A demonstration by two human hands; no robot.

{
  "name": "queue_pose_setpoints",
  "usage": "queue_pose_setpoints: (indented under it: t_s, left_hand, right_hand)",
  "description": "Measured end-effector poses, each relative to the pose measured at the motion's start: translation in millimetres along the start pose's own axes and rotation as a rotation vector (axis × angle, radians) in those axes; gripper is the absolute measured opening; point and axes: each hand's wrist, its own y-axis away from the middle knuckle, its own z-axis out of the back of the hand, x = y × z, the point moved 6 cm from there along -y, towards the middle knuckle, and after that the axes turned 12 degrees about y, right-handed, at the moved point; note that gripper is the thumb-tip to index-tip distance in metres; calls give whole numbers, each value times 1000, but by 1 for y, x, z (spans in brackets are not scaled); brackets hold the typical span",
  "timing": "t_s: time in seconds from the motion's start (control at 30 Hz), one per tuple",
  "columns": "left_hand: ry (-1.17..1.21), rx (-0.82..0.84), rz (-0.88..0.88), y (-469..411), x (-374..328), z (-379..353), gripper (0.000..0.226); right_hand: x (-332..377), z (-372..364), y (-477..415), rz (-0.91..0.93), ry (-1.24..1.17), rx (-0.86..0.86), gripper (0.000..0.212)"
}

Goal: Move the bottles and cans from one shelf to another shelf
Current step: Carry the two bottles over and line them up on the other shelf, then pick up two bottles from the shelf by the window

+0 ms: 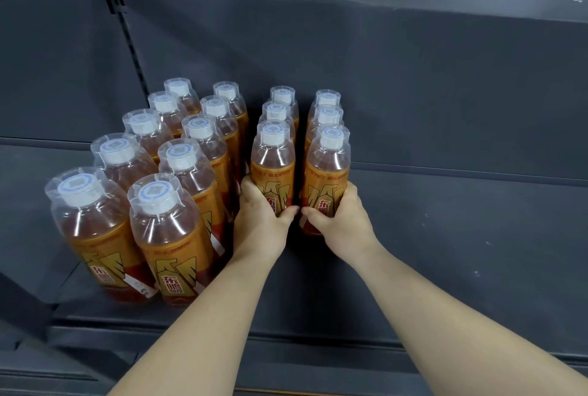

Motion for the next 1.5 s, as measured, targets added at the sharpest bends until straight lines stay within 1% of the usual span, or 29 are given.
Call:
queue_pose_setpoints:
  t_s: [0.1, 0.2, 0.23, 0.3, 0.4, 0.6, 0.73, 0.83, 0.97, 1.13, 1.5]
  left_hand:
    - [37, 9, 19, 1, -2, 2, 90]
    - [42, 5, 31, 7, -6, 6, 103]
    - [39, 3, 33, 10, -8, 7, 107]
    - [36, 2, 29, 20, -11, 10, 109]
    - [13, 7, -3, 38, -17, 10, 102]
    - [-110, -15, -77, 87, -43, -6, 74]
    - [-220, 69, -166, 120, -67, -34, 67]
    - [-313, 196, -254, 147, -85, -64, 68]
    - [-430, 355, -325, 185, -106, -112, 68]
    - [-551, 514, -439, 233, -136, -179, 65]
    - [-549, 777, -724, 332, -204, -324, 64]
  right_hand:
    - [-3, 2, 5, -37, 7, 57, 77]
    - [-8, 8, 16, -46, 39, 75, 96]
    - [-8, 12, 21, -39, 59, 75, 99]
    - [-8, 21, 29, -29, 93, 74, 99]
    - [-9, 35, 41, 22, 164, 83, 93]
    - [-19, 79, 73, 151, 409, 112, 77]
    - [-41, 114, 94, 197, 529, 108, 72]
    - [-63, 143, 111, 199, 575, 78, 69]
    - [-101, 187, 135, 145, 640, 39, 67]
    - [-157, 248, 165, 32, 669, -29, 68]
    - [-273, 372, 235, -300, 710, -182, 69]
